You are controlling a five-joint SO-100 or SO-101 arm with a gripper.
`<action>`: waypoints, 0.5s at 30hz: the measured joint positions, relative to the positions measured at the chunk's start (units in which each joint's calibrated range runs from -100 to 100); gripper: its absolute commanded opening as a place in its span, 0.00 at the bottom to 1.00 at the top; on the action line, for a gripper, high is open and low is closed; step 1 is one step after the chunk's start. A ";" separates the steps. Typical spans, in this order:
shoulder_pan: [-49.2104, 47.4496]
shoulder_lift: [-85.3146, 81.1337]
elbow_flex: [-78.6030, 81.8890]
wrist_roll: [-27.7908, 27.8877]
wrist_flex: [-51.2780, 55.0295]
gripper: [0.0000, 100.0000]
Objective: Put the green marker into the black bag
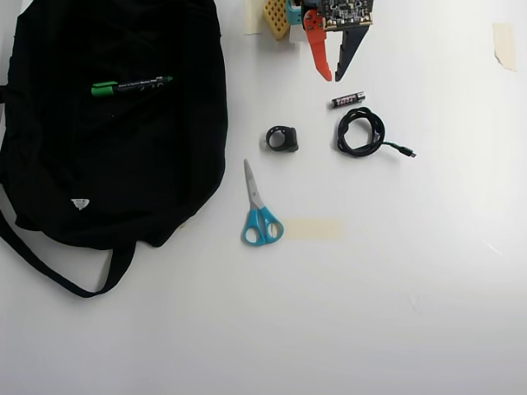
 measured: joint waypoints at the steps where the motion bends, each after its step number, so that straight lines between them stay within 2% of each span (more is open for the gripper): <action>1: -0.81 -1.41 2.36 0.00 -1.03 0.02; 8: -1.91 -12.29 18.63 1.12 -7.21 0.02; 15: -1.40 -22.50 29.09 2.25 -7.81 0.02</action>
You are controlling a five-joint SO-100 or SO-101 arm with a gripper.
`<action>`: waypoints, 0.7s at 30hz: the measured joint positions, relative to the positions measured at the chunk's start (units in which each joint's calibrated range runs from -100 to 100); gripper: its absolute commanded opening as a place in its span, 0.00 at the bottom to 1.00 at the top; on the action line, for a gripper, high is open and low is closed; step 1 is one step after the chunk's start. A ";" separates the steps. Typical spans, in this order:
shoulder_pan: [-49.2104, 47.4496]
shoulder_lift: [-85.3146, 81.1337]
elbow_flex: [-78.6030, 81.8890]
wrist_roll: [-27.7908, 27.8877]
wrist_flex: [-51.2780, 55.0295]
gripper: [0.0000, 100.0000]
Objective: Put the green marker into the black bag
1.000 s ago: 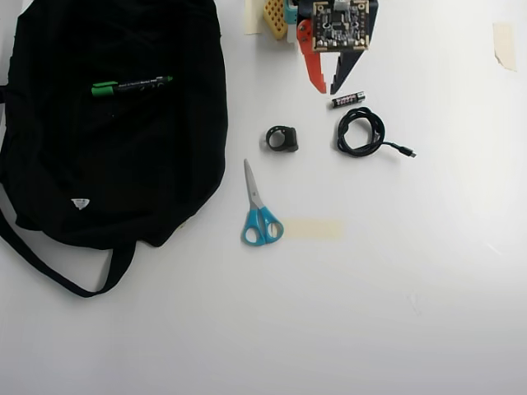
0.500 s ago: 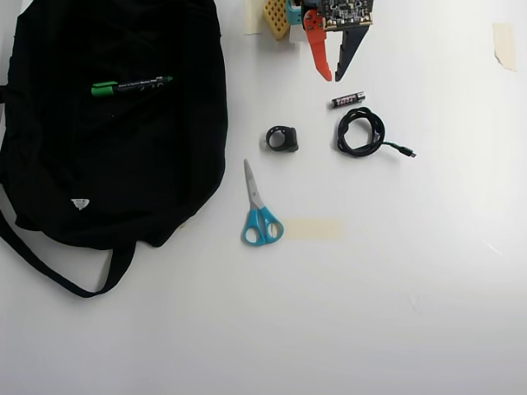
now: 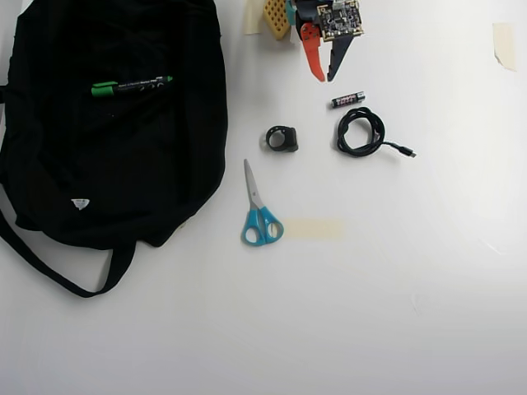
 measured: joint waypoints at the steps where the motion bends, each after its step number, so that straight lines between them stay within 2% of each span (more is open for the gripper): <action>1: 0.00 -1.49 1.42 0.00 0.00 0.02; 21: 2.87 -26.82 22.64 1.32 3.09 0.02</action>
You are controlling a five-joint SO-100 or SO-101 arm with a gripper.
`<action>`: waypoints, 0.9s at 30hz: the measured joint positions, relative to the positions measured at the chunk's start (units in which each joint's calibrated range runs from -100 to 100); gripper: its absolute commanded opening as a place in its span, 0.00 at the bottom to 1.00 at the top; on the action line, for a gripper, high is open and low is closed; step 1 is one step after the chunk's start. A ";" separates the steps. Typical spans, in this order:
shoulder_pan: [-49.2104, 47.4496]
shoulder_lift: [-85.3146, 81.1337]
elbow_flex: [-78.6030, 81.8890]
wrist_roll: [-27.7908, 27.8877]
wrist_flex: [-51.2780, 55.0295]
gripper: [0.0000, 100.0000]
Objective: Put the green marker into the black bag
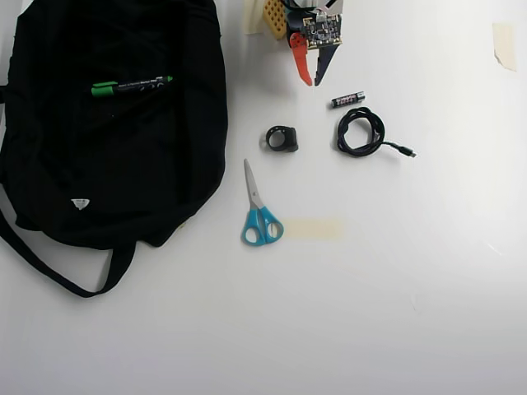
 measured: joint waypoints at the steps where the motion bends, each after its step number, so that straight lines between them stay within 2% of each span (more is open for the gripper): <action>1: 0.00 -1.00 0.79 0.59 -0.09 0.02; 27: 0.44 -1.99 3.62 1.03 0.17 0.02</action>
